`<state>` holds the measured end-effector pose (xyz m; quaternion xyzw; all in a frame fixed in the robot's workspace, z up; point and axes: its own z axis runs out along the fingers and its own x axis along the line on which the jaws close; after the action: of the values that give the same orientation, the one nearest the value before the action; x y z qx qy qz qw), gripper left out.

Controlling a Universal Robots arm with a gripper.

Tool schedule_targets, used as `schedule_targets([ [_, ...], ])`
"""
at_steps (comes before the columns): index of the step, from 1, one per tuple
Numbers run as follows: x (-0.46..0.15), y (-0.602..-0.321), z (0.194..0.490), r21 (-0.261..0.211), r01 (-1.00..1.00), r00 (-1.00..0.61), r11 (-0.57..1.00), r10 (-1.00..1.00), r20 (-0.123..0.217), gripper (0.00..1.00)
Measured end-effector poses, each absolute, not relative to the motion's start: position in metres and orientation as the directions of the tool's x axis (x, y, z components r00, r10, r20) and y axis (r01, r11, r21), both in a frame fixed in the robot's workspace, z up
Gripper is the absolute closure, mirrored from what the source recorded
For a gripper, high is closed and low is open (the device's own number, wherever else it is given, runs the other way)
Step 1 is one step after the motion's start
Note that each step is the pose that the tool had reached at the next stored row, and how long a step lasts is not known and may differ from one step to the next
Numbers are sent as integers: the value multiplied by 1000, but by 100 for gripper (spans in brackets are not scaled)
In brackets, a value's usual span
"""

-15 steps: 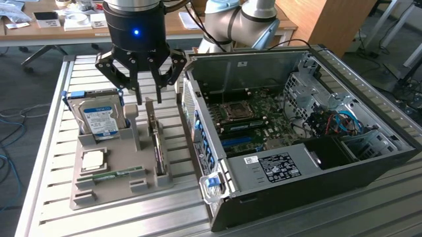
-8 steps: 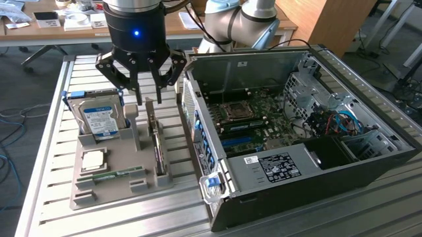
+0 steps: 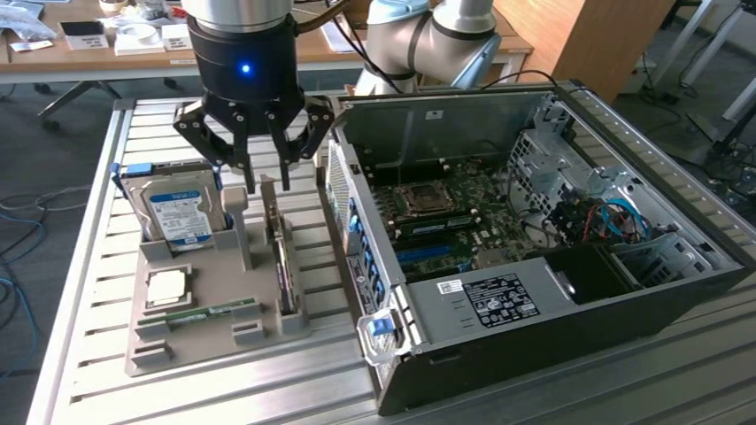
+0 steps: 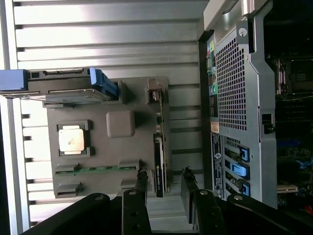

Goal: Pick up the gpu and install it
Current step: 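Pick up the gpu and move the gpu toward the slot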

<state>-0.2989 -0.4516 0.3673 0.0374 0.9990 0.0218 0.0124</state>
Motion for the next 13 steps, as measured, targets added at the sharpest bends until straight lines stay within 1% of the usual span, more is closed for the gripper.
schedule_targets([
  [13,-299,-452,362,45,74,-997,996,75,-23,58],
])
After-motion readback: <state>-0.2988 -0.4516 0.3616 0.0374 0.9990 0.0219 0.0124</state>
